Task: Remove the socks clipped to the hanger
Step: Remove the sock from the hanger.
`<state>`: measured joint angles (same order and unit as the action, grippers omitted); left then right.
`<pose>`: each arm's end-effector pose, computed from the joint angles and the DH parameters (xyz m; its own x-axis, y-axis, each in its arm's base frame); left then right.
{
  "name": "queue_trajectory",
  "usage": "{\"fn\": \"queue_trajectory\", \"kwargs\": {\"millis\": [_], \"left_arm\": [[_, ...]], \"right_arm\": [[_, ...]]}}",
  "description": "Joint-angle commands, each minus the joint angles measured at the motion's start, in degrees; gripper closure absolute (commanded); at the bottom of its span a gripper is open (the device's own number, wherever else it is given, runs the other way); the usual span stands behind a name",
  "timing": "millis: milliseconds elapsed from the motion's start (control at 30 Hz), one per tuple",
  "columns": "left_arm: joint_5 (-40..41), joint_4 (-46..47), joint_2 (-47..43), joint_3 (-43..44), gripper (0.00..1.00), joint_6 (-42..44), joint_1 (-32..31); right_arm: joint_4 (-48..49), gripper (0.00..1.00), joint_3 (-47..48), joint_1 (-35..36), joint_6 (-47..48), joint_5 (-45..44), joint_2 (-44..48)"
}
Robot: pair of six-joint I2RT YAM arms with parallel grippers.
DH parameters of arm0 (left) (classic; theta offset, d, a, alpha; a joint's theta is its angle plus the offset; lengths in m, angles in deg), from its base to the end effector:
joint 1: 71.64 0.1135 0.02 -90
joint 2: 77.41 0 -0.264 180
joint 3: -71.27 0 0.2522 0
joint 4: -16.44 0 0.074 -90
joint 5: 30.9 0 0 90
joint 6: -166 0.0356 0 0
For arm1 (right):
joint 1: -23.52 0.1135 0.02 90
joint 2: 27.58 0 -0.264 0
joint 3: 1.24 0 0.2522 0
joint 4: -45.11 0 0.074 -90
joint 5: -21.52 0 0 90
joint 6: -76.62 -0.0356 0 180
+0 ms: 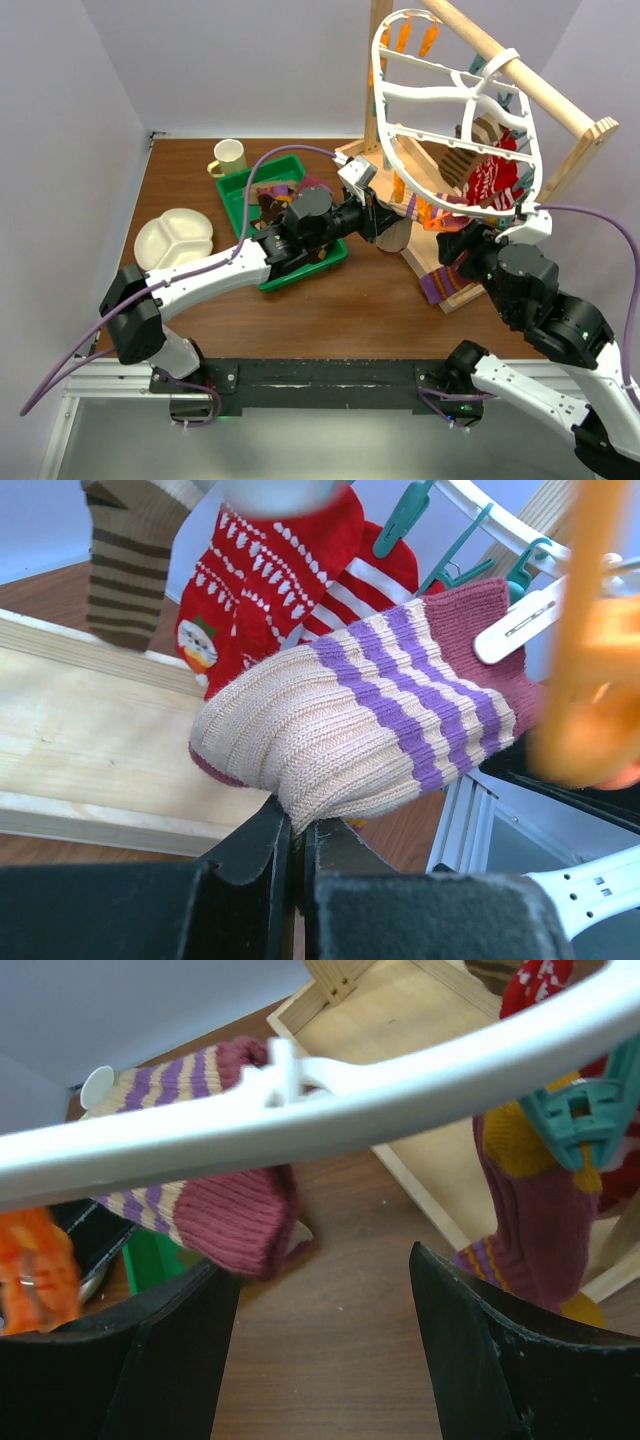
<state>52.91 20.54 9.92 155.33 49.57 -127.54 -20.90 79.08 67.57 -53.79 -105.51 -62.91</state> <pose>0.2036 -0.3076 0.3644 -0.3861 -0.2191 -0.8961 0.7949 0.4138 -0.4437 0.0714 0.0392 0.4077 -0.2942 0.4354 -0.8508 0.0521 0.8962 0.4406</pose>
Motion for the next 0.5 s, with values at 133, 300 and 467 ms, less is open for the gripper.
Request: {"fn": "queue_trajectory", "kwargs": {"millis": [133,300,467], "left_arm": [[-1.0,2.4,-0.3,1.5,1.0,-1.0,0.9],[-1.3,2.7,-0.6,1.0,1.0,-1.2,1.1],[-1.8,2.8,-0.5,0.8,1.0,-1.2,1.2]], "right_arm": [[-10.1,0.28,3.9,0.5,-4.5,-5.2,0.4],[-10.1,0.28,4.1,0.4,-4.1,-6.2,2.5],[-4.9,0.34,4.1,0.4,-0.7,-3.6,7.6]]}}
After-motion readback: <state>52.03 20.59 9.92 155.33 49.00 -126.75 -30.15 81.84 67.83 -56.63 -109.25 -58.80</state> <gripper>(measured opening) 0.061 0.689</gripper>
